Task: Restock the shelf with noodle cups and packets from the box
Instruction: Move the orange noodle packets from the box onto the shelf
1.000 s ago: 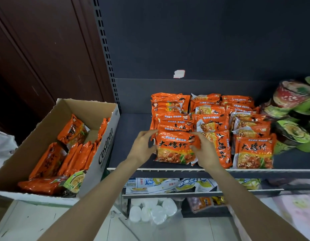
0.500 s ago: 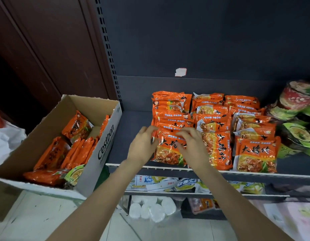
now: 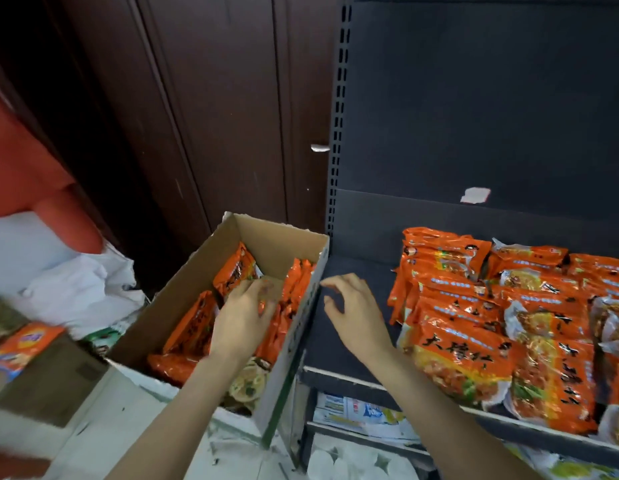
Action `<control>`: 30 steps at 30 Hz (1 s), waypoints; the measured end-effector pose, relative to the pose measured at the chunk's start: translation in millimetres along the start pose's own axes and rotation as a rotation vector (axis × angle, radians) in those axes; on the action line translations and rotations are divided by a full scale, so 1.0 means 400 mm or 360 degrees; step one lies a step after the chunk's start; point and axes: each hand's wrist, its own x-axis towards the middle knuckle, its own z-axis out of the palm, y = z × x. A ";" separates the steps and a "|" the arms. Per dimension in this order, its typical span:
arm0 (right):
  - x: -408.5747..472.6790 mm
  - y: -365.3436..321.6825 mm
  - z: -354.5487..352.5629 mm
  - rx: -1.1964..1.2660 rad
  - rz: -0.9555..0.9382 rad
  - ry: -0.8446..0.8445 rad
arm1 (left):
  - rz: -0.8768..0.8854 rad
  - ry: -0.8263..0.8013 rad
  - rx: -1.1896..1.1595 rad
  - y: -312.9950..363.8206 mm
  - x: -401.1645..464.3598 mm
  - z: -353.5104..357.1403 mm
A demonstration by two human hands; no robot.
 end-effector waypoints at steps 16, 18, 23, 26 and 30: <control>0.296 -0.042 0.459 -0.0110 0.0684 -0.0377 | -0.0231 -0.0707 -0.0084 -0.400 0.324 0.089; 0.309 -0.022 0.487 -0.0164 0.0772 -0.0449 | -0.0242 -0.0761 -0.0007 -0.422 0.337 0.120; 0.330 0.017 0.539 -0.0318 0.0932 -0.0552 | -0.0193 -0.0813 0.0246 -0.473 0.352 0.187; 0.340 0.038 0.559 -0.0368 0.0905 -0.0537 | -0.0180 -0.0836 0.0364 -0.482 0.351 0.199; 0.356 0.052 0.564 -0.0452 0.0719 -0.0412 | 0.0002 -0.0733 0.0403 -0.493 0.361 0.199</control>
